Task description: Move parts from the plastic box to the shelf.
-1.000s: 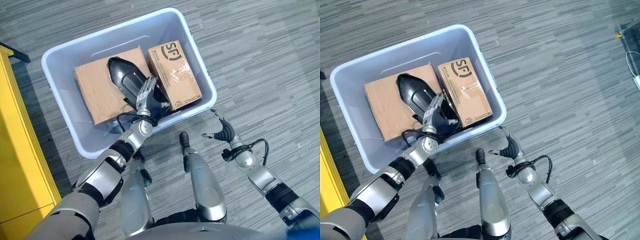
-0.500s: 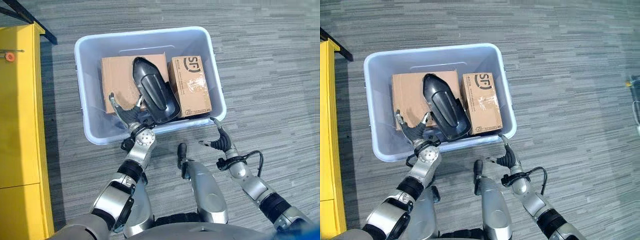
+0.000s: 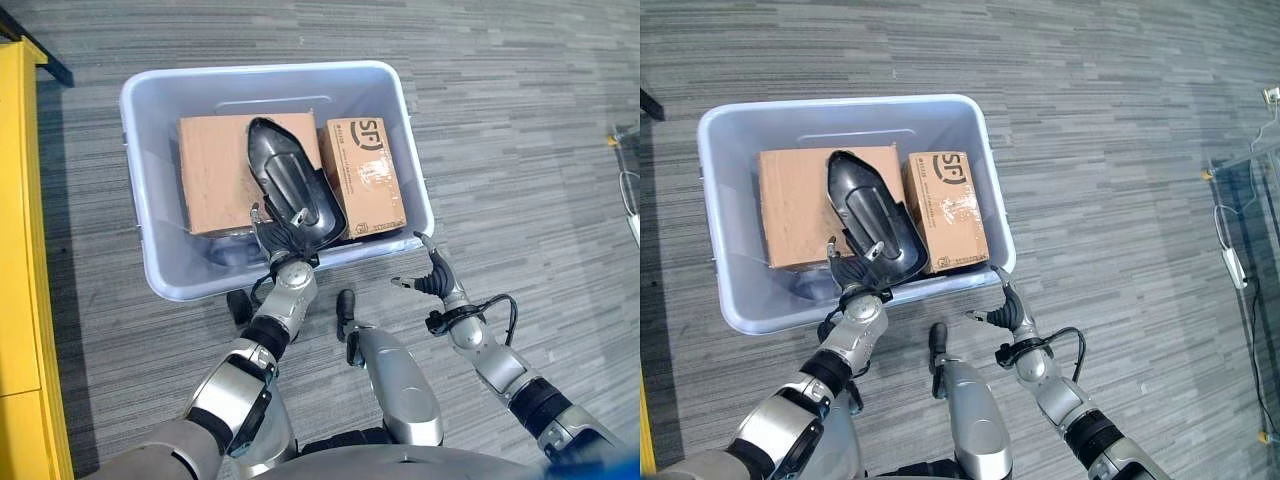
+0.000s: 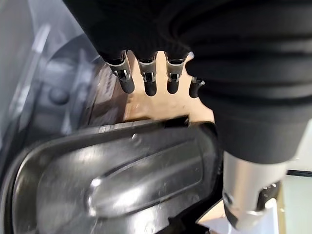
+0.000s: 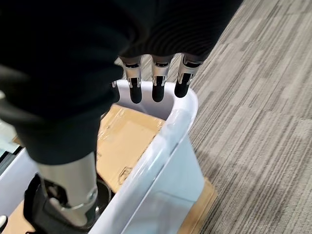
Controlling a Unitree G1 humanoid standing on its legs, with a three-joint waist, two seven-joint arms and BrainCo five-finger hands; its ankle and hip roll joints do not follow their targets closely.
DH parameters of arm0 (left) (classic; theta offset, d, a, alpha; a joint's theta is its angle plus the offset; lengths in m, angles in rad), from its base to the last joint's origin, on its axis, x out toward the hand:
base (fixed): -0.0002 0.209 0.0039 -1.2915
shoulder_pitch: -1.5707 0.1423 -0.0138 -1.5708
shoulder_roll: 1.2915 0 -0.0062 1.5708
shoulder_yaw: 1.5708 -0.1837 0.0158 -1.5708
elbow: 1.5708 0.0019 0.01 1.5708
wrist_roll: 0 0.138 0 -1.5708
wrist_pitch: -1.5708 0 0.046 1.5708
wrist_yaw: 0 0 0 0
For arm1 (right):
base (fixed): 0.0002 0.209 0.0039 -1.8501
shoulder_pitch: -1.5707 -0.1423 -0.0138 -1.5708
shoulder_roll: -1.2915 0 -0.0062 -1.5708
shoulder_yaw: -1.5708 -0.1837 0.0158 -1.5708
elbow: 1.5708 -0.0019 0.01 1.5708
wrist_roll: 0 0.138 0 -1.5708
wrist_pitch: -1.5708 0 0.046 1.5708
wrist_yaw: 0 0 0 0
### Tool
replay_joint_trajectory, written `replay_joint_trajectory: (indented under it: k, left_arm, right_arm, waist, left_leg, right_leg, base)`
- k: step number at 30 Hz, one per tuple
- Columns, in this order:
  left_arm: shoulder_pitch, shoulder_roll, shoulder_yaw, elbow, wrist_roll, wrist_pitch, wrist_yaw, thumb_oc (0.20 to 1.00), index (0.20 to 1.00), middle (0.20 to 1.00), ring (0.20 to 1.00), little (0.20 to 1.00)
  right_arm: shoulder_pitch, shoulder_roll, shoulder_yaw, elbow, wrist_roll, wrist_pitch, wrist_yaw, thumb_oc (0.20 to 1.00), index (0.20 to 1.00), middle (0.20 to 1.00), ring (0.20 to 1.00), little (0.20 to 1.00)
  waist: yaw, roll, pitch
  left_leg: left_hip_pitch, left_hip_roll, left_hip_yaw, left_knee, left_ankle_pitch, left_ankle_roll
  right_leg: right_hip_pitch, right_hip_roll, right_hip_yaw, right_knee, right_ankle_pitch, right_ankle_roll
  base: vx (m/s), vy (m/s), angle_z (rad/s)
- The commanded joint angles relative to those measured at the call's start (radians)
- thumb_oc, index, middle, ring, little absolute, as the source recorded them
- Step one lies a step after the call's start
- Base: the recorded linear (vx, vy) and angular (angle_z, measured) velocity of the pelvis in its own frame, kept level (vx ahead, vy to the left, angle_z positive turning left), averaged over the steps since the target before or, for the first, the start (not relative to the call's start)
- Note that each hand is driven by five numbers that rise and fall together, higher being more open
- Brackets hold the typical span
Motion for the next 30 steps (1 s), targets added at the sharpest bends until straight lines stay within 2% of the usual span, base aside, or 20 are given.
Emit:
replay_joint_trajectory:
  k: [1,6,9,16,21,25,27,30]
  left_arm:
    - [-0.081,0.007,0.032,0.029,-0.029,-0.005,0.005,1.000,1.000,1.000,1.000,1.000]
    - [-0.117,0.019,0.056,0.079,-0.064,0.011,-0.005,1.000,1.000,1.000,1.000,1.000]
    - [-0.139,0.010,0.082,0.113,-0.231,0.023,-0.045,1.000,1.000,1.000,1.000,1.000]
    - [-0.170,0.011,0.131,0.191,-0.325,0.011,0.014,1.000,1.000,1.000,1.000,1.000]
    - [-0.198,0.028,0.142,0.228,-0.265,0.043,0.036,1.000,1.000,1.000,1.000,1.000]
    - [-0.223,0.043,0.132,0.242,-0.167,0.099,0.029,1.000,1.000,1.000,1.000,1.000]
    - [-0.241,0.061,0.106,0.258,-0.056,0.188,0.031,1.000,1.000,1.000,1.000,1.000]
    - [-0.256,0.082,0.075,0.280,0.070,0.244,0.008,1.000,1.000,1.000,1.000,1.000]
  right_arm:
    - [-0.041,-0.036,-0.005,-0.076,0.000,-0.009,0.003,1.000,1.000,1.000,1.000,1.000]
    - [-0.061,-0.039,0.000,-0.077,0.008,0.009,0.008,1.000,1.000,1.000,1.000,1.000]
    - [-0.071,-0.043,0.002,-0.078,0.008,0.016,0.011,1.000,1.000,1.000,1.000,1.000]
    - [-0.098,-0.044,0.010,-0.077,0.007,0.033,0.013,1.000,1.000,1.000,1.000,1.000]
    - [-0.118,-0.049,0.018,-0.086,0.010,0.046,0.014,1.000,1.000,1.000,1.000,1.000]
    - [-0.131,-0.054,0.022,-0.092,0.014,0.061,0.015,1.000,1.000,1.000,1.000,1.000]
    - [-0.137,-0.060,0.023,-0.090,0.017,0.060,0.015,1.000,1.000,1.000,1.000,1.000]
    - [-0.142,-0.067,0.023,-0.093,0.021,0.060,0.019,1.000,1.000,1.000,1.000,1.000]
  waist:
    - [-0.005,-0.038,0.028]
    - [-0.017,-0.043,0.032]
    - [-0.026,-0.042,0.036]
    - [-0.038,-0.044,0.036]
    - [-0.045,-0.046,0.036]
    - [-0.051,-0.046,0.036]
    - [-0.056,-0.044,0.036]
    - [-0.061,-0.044,0.036]
  left_leg:
    - [0.021,0.041,0.035,0.061,-0.071,-0.050]
    - [0.010,0.048,0.040,0.067,-0.072,-0.053]
    - [-0.001,0.048,0.040,0.075,-0.073,-0.055]
    - [-0.031,0.051,0.038,0.086,-0.073,-0.062]
    - [-0.051,0.053,0.037,0.088,-0.069,-0.066]
    - [-0.066,0.055,0.038,0.093,-0.068,-0.068]
    - [-0.078,0.055,0.040,0.096,-0.065,-0.070]
    - [-0.086,0.057,0.042,0.096,-0.062,-0.071]
  right_leg:
    - [0.020,0.040,0.008,-0.140,0.136,0.017]
    - [0.002,0.044,0.014,-0.132,0.133,0.014]
    - [-0.014,0.046,0.017,-0.127,0.135,0.014]
    - [-0.045,0.047,0.021,-0.121,0.135,0.014]
    - [-0.068,0.048,0.021,-0.115,0.137,0.014]
    - [-0.086,0.049,0.024,-0.112,0.140,0.012]
    - [-0.100,0.048,0.026,-0.110,0.144,0.011]
    - [-0.112,0.047,0.026,-0.106,0.144,0.010]
  base:
    - [0.00,-0.010,-0.04]
    - [0.00,-0.002,-0.01]
    - [0.00,-0.004,-0.05]
    - [0.00,-0.002,-0.01]
    - [0.00,-0.011,-0.01]
    - [0.00,-0.003,-0.01]
    - [-0.02,-0.010,-0.06]
    - [-0.01,-0.003,-0.04]
